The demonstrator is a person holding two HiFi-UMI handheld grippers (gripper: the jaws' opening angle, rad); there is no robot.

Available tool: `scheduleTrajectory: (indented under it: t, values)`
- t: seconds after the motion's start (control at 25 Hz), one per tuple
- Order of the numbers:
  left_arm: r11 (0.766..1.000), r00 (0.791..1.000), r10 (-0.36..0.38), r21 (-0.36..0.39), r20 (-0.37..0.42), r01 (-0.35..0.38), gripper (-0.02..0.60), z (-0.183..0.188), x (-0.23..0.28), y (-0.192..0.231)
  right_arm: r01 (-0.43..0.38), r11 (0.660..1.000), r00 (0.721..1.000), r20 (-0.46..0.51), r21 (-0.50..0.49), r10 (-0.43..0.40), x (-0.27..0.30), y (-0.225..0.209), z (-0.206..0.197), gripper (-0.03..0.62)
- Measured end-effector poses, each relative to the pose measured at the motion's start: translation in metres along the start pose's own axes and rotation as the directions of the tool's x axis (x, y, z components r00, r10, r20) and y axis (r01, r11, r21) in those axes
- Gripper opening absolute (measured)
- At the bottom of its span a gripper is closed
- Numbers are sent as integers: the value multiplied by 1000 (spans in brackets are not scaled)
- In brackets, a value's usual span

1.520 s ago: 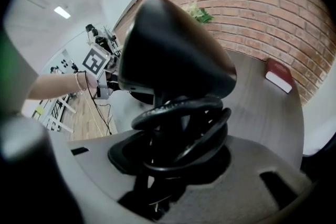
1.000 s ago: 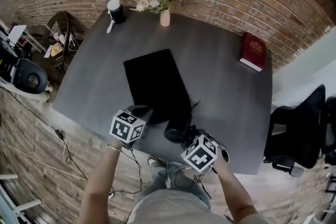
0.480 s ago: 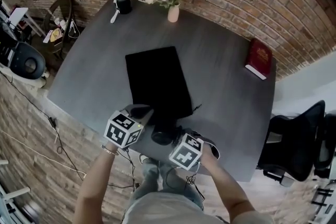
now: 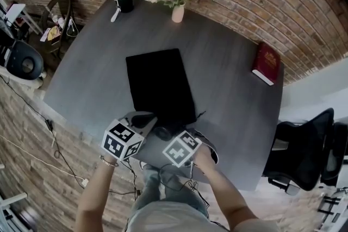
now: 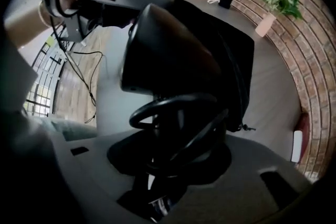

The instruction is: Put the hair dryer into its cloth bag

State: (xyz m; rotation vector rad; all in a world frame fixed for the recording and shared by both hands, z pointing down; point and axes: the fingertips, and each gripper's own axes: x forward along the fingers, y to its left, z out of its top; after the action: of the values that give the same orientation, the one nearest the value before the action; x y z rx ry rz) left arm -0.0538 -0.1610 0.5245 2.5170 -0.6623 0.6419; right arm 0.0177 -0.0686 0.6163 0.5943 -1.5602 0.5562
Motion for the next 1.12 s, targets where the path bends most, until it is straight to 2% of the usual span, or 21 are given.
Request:
scheduleTrajectory:
  t: [0.28,0.4,0.56,0.84,1.12]
  values:
    - [999,999,-32,9,5,32,18,3,0,-6,4,984,1000,26,178,-9,1,-19,14,189]
    - [999,999,-51,2,16,51,18,3,-1,-9,8,978,1000,23,207,-13,3,-25,19,195]
    - [995,995,-79,-54,56,82,18,6,-4,-8,62,976,998,7,209,-65,6,-35,24,196]
    - [990,993,-101,-89,62,106,18,-3,-3,-10,25,971,999,40,239,-36,14,-31,28,209]
    - [988,993,-106,-104,54,111,18,-10,-3,-9,-85,956,993,99,280,60,19,-22,31,244]
